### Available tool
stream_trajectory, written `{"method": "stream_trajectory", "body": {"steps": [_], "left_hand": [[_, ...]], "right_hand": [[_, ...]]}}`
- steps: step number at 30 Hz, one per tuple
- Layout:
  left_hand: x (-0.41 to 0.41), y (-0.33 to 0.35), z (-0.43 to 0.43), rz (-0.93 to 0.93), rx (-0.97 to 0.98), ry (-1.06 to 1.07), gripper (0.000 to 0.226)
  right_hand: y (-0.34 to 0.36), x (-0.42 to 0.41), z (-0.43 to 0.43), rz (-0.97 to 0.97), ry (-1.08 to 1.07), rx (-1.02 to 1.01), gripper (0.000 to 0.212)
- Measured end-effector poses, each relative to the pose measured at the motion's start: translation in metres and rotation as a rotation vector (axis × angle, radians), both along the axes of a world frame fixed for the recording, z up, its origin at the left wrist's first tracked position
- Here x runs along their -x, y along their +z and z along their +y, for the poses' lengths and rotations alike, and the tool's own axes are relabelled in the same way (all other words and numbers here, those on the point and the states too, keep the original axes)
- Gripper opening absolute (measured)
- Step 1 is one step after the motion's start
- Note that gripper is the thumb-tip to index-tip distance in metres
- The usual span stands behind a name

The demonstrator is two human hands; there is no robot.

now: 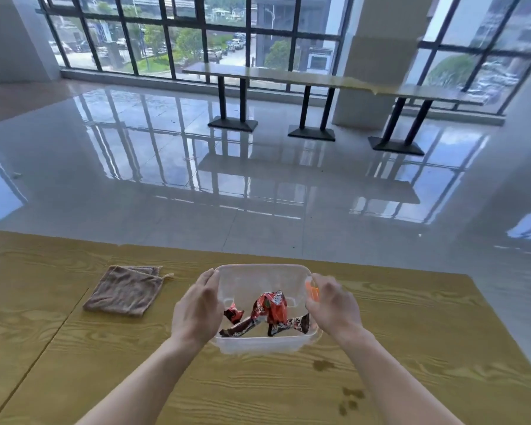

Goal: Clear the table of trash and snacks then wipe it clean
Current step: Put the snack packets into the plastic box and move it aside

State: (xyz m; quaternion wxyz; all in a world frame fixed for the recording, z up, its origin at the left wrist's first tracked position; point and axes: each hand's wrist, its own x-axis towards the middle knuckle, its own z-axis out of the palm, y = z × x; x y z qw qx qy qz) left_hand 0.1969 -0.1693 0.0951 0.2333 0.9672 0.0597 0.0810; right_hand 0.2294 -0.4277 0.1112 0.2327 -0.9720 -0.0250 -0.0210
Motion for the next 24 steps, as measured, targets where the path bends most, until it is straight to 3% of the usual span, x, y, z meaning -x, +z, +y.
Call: {"method": "stream_trajectory", "body": {"steps": [6,24], "left_hand": [[-0.036,0.008,-0.07,0.015,-0.011,-0.109,0.071],[-0.107,-0.02,-0.236,0.063,-0.018,-0.319,0.064]], "right_hand": [[0.012,-0.002,-0.073,0.042,-0.13,0.071,0.022],[-0.018,-0.031,-0.236,0.154,-0.313,0.102,0.021]]}}
